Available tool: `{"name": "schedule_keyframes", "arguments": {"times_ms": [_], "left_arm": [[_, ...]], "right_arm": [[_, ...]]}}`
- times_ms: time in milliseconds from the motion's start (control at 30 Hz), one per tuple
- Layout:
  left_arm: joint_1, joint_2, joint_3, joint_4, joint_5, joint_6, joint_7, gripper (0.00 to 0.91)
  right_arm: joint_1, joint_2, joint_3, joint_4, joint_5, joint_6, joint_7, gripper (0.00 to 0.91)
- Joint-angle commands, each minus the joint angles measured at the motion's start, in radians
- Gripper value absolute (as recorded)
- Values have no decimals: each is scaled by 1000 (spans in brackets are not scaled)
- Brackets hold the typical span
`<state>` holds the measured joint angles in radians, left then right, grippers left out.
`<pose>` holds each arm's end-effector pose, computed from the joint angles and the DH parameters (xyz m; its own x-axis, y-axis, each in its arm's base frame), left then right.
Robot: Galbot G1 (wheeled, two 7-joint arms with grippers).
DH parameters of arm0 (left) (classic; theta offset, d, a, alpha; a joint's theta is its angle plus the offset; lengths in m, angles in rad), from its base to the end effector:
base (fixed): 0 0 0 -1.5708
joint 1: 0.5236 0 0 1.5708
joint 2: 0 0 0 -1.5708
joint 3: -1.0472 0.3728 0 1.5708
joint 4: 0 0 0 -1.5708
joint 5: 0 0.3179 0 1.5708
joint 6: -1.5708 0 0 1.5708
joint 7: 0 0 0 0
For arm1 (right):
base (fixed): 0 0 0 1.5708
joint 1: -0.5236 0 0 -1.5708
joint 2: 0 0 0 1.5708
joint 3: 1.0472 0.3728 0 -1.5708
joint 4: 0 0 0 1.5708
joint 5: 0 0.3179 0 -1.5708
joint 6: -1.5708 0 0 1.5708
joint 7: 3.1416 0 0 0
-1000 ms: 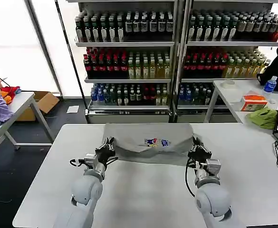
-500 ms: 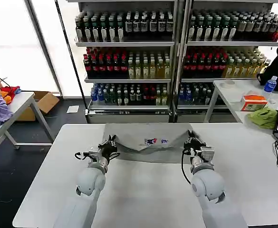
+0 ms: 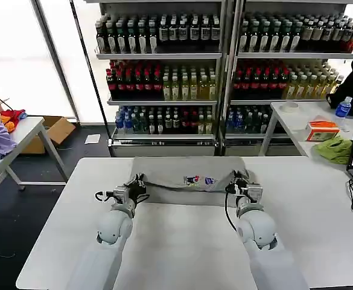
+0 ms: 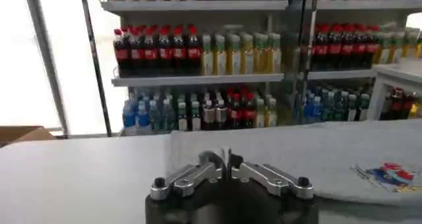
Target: Fold and organize the clothes.
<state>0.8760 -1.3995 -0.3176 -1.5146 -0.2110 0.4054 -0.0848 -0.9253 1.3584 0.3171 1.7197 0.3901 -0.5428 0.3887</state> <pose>0.3736 0.0026 -0.3373 -0.9414 0.1020 0.3215 0.1136 0.9934 0.0175 0.3458 -0.0056 -0.2920 -0.9354 0.0844 0.3434 0.0969 0.9951 0.0194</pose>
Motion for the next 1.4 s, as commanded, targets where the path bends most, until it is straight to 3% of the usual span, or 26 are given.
{"name": "schedule_keyframes", "arguments": {"times_ms": [33, 133, 367, 567, 833, 1400], "left_arm": [[-3, 5, 0, -6, 15, 25, -5, 907], [6, 5, -2, -37, 3, 37, -18, 907], [36, 9, -1, -123, 3, 61, -21, 907], [73, 9, -13, -158, 8, 75, -23, 907], [103, 10, -28, -146, 14, 82, -22, 907], [92, 20, -29, -82, 24, 86, -22, 907]], "right_arm": [[17, 22, 1, -25, 63, 5, 82, 907], [24, 23, 1, 13, 59, 66, 107, 907], [53, 18, -2, 69, 130, 95, 165, 907], [-24, -4, 4, 132, 106, 23, 187, 907], [-160, -51, 38, 204, 85, -17, 192, 907], [-188, -59, 65, 124, 84, -34, 196, 907]]}}
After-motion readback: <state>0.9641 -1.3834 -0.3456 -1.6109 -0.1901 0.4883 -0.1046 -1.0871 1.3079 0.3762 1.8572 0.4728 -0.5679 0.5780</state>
